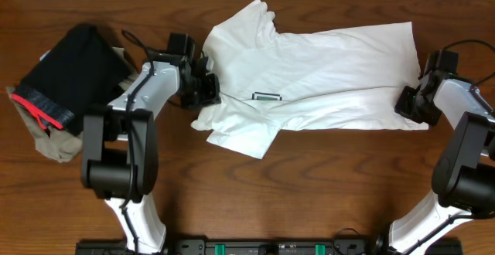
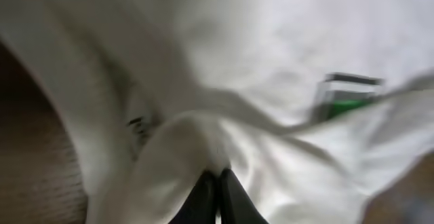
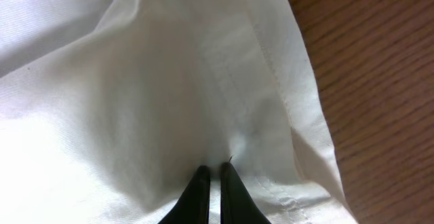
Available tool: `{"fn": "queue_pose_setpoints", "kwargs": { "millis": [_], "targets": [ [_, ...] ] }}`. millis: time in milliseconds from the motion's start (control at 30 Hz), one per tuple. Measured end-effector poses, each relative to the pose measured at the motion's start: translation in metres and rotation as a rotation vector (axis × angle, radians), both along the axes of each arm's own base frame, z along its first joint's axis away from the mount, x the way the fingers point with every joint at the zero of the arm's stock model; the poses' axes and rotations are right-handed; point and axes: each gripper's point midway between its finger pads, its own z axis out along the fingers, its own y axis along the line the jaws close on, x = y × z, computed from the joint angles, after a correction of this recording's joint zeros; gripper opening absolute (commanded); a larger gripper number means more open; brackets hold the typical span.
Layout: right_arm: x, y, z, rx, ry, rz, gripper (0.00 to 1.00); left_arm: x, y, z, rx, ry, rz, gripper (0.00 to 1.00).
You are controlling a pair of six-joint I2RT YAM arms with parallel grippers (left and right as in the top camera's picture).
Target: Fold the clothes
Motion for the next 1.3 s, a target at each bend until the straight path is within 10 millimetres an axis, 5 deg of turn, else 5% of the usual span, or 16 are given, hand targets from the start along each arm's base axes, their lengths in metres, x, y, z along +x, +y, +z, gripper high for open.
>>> {"fn": "queue_pose_setpoints", "kwargs": {
  "millis": [200,333,1000,1300],
  "targets": [
    [0.0,0.0,0.0,0.0,0.0,0.0,0.06,0.025,-0.007,0.066,-0.049,-0.244,-0.026,0.06],
    [0.0,0.0,0.0,0.0,0.0,0.0,0.06,0.035,-0.009,0.088,-0.066,-0.334,-0.031,0.06],
    [0.0,0.0,0.0,-0.001,-0.001,0.0,0.06,0.06,0.013,0.087,0.06,-0.403,0.082,0.06],
    [0.0,0.0,0.0,-0.001,-0.001,0.0,0.06,0.061,0.016,0.054,0.09,-0.329,0.088,0.1]
  ]
}}
